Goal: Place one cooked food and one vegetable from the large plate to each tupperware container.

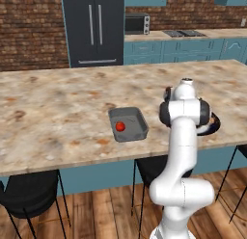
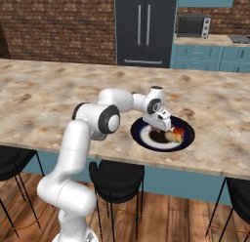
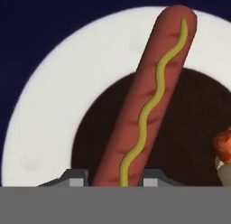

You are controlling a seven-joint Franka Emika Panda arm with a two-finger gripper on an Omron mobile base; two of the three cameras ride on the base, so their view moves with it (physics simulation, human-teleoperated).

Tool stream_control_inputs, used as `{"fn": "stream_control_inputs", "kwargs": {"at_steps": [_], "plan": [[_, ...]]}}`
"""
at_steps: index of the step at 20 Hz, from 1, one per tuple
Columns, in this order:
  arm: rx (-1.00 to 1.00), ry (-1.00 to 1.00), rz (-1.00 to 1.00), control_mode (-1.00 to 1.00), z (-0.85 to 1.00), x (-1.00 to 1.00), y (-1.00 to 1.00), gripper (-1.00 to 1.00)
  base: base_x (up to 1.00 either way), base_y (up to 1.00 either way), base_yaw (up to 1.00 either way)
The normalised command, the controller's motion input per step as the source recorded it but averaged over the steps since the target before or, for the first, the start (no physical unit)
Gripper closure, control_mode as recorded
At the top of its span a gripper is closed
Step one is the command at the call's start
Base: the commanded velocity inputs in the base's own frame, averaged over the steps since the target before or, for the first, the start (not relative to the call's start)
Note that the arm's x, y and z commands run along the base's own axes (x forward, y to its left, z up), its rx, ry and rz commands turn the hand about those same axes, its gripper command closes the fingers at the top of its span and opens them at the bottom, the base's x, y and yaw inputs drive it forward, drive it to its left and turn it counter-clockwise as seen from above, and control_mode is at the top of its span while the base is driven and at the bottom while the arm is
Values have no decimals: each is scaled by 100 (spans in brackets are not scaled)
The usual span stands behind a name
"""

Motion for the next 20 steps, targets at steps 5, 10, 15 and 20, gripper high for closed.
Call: {"fn": "stream_control_inputs", "kwargs": {"at_steps": [5, 10, 15, 20], "plan": [[-4, -27, 3, -100, 59, -82, 61, 100, 0, 0, 0], [-2, -46, 3, -100, 40, -95, 100, 100, 0, 0, 0], [-4, -19, 8, -100, 58, -47, 100, 100, 0, 0, 0], [-12, 1, 20, -100, 94, 0, 94, 100, 0, 0, 0]]}}
